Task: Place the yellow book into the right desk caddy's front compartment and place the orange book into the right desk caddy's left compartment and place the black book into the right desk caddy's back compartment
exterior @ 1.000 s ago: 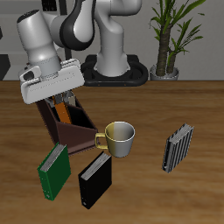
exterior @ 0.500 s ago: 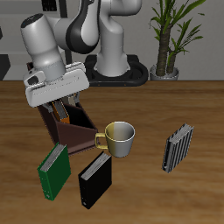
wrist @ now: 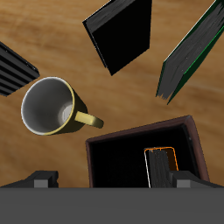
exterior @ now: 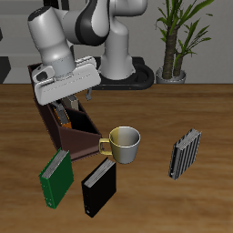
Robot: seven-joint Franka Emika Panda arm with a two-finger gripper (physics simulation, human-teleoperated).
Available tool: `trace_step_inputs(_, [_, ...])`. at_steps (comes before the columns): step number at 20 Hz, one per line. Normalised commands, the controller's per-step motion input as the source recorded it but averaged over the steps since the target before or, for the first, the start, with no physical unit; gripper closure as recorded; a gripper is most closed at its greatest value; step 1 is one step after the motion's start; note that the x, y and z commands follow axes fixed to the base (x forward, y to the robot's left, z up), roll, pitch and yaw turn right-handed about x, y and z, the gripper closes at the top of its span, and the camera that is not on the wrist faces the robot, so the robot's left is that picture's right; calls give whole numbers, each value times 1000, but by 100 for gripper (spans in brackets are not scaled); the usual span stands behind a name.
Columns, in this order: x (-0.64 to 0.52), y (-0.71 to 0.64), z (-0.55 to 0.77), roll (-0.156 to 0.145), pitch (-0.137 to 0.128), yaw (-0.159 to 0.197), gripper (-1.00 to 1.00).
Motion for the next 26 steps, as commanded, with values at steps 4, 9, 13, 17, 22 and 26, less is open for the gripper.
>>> trace_step_inputs(4, [97, 238, 199, -37, 18, -77, -100])
trace_step_inputs(9, [81, 274, 190, -12, 8, -57, -100])
trace_step_inputs(13, [105, 285, 176, -8, 17, -46, -100])
trace_step_inputs(17, [98, 312, 168, -23, 21, -80, -100])
trace_step_inputs(22, [122, 240, 241, 32, 23, -29, -100])
trace_step_inputs(26, [352, 51, 217, -6, 61, -52, -100])
